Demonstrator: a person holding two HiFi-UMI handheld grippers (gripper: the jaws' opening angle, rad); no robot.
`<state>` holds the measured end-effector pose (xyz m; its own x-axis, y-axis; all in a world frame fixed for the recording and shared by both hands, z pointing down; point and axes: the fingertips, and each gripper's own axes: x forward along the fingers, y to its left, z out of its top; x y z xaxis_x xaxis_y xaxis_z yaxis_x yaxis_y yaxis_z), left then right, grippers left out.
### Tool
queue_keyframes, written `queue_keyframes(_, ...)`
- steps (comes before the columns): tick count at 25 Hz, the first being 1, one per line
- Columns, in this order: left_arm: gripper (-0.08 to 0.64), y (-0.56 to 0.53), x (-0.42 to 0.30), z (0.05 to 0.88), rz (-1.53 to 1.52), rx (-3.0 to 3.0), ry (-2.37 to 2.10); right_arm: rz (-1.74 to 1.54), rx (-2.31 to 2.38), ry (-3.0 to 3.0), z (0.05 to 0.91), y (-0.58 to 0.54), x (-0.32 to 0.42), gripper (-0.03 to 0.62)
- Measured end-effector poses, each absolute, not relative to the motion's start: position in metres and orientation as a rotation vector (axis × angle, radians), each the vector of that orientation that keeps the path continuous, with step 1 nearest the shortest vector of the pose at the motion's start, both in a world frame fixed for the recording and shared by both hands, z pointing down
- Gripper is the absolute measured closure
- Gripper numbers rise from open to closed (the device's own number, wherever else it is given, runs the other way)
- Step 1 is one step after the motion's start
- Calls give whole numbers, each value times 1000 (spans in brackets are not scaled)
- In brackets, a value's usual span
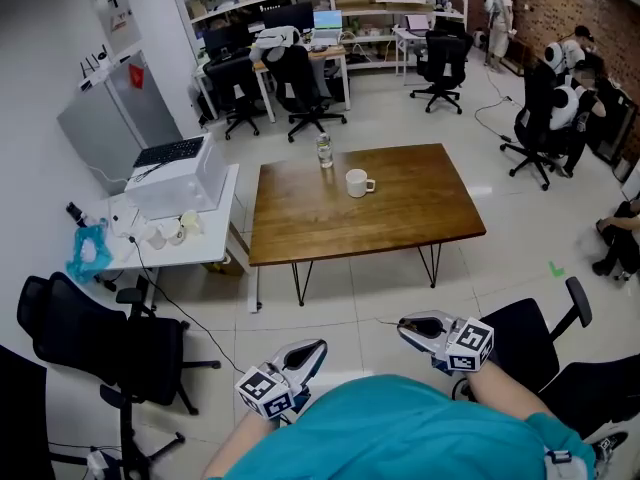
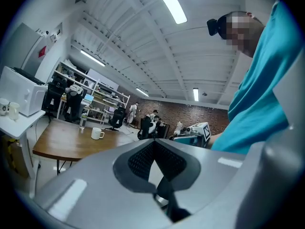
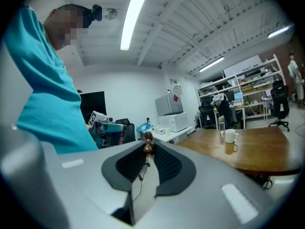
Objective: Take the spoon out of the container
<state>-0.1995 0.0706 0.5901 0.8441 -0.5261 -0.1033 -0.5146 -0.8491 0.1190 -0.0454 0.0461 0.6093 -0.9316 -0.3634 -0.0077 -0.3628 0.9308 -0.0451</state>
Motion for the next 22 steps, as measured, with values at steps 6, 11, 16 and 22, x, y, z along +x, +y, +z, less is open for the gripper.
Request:
queue_keyframes(6,558,75,-196,583,-199,2970,-811,-40,-606,3096,609,52,-38,541)
queue_keyframes(11,558,75,-198,582,-222,2927,-815,-43,-616,3106,606,51,-36,541)
queue_keyframes(16,558,71,-185,591,-206,2948,-815,-22,-595,3115,615,46,-27,541)
queue_keyframes(22,558,64,-183,588,-217,2933,-828,-21,-591,3123,614,37,-24,541)
